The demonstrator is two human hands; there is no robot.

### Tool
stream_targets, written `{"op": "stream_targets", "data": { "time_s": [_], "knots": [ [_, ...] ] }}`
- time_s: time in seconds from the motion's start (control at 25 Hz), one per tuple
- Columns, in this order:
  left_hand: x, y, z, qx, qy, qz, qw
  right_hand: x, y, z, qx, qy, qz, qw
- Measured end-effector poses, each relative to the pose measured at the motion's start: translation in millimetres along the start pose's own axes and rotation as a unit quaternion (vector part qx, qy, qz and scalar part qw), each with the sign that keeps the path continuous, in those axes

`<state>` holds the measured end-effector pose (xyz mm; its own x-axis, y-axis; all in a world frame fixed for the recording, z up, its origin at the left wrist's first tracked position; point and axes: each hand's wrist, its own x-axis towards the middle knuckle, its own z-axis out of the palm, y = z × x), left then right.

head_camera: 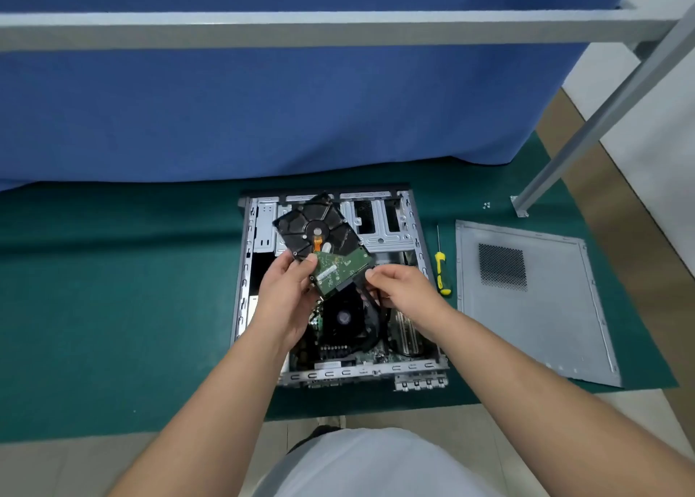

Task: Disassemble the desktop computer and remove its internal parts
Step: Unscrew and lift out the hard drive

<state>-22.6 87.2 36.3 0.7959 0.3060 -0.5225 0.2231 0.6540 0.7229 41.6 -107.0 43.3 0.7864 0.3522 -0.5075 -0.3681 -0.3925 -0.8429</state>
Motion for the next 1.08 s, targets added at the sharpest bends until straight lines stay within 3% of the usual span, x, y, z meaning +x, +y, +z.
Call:
{"op": "stream_targets", "data": {
  "time_s": [0.16,0.4,0.56,0.76,0.92,1.0,1.08],
  "knots": [
    [26.5,3.1,13.0,0.015,-0.071,-0.018,0.997,9.7,-6.1,18.9,0.109,0.032,-0.001,0.994],
    [48.6,8.2,20.3,-0.003,-0.112,-0.055,0.992,20.4,-22.6,7.0,0.091,0.067,-0.009,0.994],
    [50.0,-5.6,37.3,-0.005,-0.094,-0.008,0.995,30.1,-24.2,16.7,0.173,0.116,0.007,0.978],
    [56.7,2.2,35.0,0.004,-0.093,-0.035,0.995,36.3,-26.9,0.7,0.101,0.085,0.005,0.991],
    [51.7,-10.1,45.8,-0.016,-0.064,-0.012,0.998,36.3,-26.0,15.8,0.196,0.126,0.015,0.972],
    [51.2,-14.2,47.1,-0.025,-0.052,-0.007,0.998,39.7,-25.1,18.8,0.192,0.147,0.017,0.970],
    [56.2,-6.2,40.4,-0.018,-0.064,-0.026,0.997,40.2,-26.7,13.4,0.155,0.122,0.017,0.980]
  ]
}}
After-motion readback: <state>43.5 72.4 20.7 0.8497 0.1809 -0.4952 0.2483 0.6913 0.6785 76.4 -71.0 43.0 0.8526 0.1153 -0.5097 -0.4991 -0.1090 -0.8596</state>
